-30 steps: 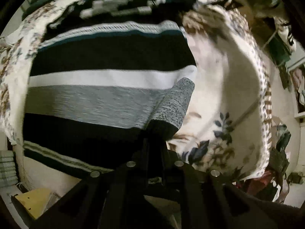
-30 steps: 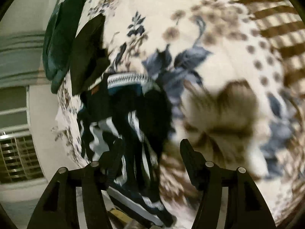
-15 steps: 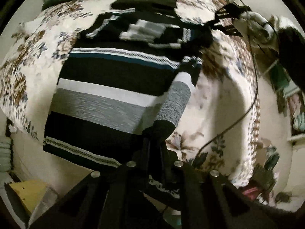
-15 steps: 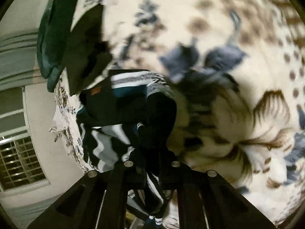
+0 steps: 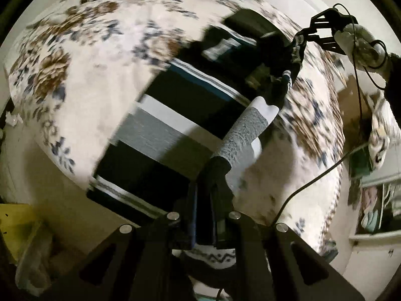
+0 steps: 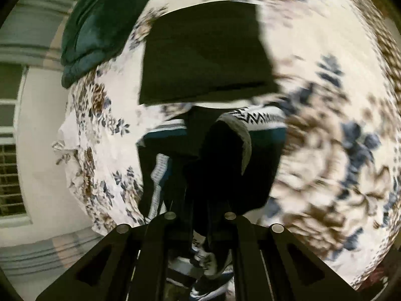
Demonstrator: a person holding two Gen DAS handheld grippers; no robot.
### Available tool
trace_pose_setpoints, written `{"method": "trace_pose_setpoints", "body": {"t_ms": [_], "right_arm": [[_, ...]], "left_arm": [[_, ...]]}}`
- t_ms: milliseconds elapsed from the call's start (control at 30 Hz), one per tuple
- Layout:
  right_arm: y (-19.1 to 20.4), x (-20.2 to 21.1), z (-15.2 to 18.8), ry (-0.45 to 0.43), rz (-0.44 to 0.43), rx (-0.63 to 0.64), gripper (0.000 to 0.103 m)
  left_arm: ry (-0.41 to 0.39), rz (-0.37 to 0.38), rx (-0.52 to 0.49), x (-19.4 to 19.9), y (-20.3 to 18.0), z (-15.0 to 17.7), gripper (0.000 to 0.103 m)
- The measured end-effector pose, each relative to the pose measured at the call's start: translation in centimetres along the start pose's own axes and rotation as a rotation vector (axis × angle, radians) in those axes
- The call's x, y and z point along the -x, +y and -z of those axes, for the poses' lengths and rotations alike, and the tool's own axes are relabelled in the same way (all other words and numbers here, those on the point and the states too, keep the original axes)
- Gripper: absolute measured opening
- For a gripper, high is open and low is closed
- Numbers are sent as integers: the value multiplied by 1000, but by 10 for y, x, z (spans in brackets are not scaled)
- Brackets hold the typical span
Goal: Fold small clothes
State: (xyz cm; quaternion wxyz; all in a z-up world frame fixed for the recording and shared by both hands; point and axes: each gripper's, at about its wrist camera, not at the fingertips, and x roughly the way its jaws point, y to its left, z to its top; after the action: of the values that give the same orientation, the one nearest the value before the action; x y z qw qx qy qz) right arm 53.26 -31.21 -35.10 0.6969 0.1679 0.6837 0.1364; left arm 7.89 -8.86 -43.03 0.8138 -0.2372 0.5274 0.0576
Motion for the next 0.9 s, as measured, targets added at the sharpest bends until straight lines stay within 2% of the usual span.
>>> {"method": "trace_pose_setpoints", "body": {"t_ms": [100,233,367,433,500,567,633,667,700,767,833,900], "right_arm": [[56,-42,-9,10,55,21,8],[125,-114,-17,23,171,72,8],[155,-166,-16,33,252,100,7],[157,-187,-16,39,285,79,7],[152,-200,-15,45,295,50,9],[145,-203,-14,57,256,32,14],[137,-196,-4,83,184,10,32],[135,-191,2,83,164,8,46],[132,-180,14,77,149,21,55],[124,-159,44,69,148,75,57],[110,-139,84,63,167,127,59],[92,-127,122,67,187,145,60]], "left_arm": [[-17,23,57,-5,46,-19,6],[-14,48,114,-19,95,-35,6],[22,69,166,-45,136,-39,7],[58,77,170,-64,151,-39,7],[113,53,186,-80,165,-38,7],[153,83,223,-87,185,-34,8],[167,81,246,-85,199,-30,12],[166,99,258,-82,207,-28,15],[165,108,261,-79,210,-27,19],[161,121,260,-74,215,-27,37],[163,133,248,-74,214,-30,42],[172,140,208,-77,203,-36,42]]}}
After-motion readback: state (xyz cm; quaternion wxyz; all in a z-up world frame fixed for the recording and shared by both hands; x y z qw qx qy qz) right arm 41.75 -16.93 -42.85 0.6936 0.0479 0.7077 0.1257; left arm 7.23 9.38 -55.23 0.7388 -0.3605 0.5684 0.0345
